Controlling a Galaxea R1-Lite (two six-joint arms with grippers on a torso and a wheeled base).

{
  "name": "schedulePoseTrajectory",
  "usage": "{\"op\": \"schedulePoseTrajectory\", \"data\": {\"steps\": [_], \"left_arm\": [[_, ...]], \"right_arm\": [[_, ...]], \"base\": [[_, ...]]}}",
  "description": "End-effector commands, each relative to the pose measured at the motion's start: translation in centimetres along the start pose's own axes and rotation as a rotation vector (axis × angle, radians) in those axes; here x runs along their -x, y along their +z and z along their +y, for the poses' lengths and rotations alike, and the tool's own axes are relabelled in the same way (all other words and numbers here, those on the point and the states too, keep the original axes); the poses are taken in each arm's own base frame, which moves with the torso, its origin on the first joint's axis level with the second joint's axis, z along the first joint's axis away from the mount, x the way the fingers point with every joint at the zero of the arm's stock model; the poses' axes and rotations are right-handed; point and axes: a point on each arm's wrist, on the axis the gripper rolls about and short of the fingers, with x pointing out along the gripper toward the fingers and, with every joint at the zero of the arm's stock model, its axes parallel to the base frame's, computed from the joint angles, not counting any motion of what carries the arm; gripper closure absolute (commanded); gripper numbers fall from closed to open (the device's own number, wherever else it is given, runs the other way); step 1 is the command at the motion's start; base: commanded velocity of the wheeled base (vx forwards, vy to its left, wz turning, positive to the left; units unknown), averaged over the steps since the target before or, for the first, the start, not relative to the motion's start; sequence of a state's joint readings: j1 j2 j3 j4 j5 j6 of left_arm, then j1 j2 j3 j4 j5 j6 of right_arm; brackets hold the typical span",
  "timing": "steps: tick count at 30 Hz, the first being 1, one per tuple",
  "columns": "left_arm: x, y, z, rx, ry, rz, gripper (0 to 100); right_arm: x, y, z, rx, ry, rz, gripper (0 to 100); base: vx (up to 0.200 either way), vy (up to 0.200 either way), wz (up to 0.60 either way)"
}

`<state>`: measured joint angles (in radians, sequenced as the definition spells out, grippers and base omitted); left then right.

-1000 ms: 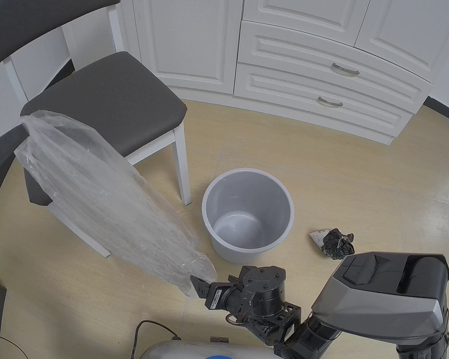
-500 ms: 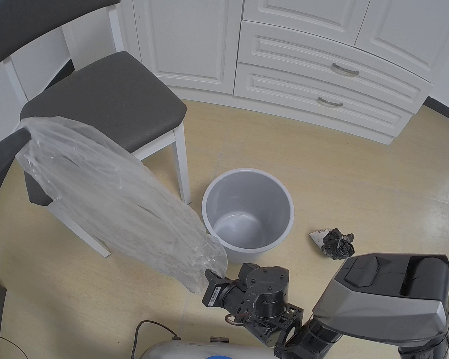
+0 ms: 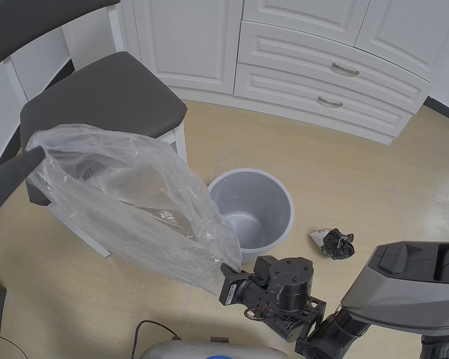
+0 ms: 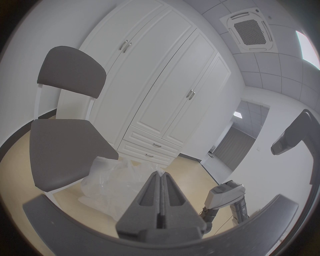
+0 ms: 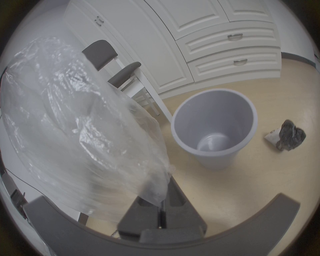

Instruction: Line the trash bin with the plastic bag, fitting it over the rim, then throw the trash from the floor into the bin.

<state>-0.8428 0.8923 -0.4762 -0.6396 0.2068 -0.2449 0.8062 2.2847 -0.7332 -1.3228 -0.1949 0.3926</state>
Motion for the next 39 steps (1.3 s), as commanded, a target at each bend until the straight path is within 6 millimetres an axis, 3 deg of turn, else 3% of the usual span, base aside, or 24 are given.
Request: {"op": "schedulePoseTrajectory", "data": {"steps": [1,2,5,11,13,14,15,20,28,35,39], "left_arm": [[-0.4,-0.8,0.1,-0.008,0.011,0.039,100],[-0.4,-0.8,0.1,-0.008,0.011,0.039,100],[-1.0,-2.0,0.5,-0.026,0.044,0.104,100],[-2.1,-3.4,1.6,-0.057,0.141,0.200,100],[-2.1,-3.4,1.6,-0.057,0.141,0.200,100],[-2.9,-4.3,2.1,-0.069,0.181,0.251,100],[-2.9,-4.3,2.1,-0.069,0.181,0.251,100],[-6.0,-7.3,2.8,-0.073,0.233,0.385,100],[-11.2,-7.7,2.7,-0.069,0.245,0.361,100],[-10.2,-8.6,3.4,0.009,0.285,0.382,100],[-10.7,-7.9,4.7,0.042,0.321,0.348,100]], "right_arm": [[1.4,2.0,-0.2,0.024,-0.009,-0.032,100],[1.4,2.0,-0.2,0.024,-0.009,-0.032,100],[3.8,5.3,-1.0,0.089,-0.050,-0.052,100],[7.2,9.1,-2.3,0.140,-0.112,-0.071,100],[7.2,9.1,-2.3,0.140,-0.112,-0.071,100],[8.5,10.0,-2.8,0.181,-0.134,-0.080,100],[8.5,10.0,-2.8,0.181,-0.134,-0.080,100],[10.6,11.2,-3.0,0.246,-0.162,-0.101,100],[12.1,13.4,-5.1,0.327,-0.285,-0.148,100],[11.8,15.0,-5.6,0.333,-0.309,-0.194,100],[12.1,15.1,-5.5,0.334,-0.306,-0.203,100]], "base": [[0.000,0.000,0.00],[0.000,0.000,0.00],[0.000,0.000,0.00],[0.000,0.000,0.00],[0.000,0.000,0.00],[0.000,0.000,0.00],[0.000,0.000,0.00],[0.000,0.000,0.00],[0.000,0.000,0.00],[0.000,0.000,0.00],[0.000,0.000,0.00]]}}
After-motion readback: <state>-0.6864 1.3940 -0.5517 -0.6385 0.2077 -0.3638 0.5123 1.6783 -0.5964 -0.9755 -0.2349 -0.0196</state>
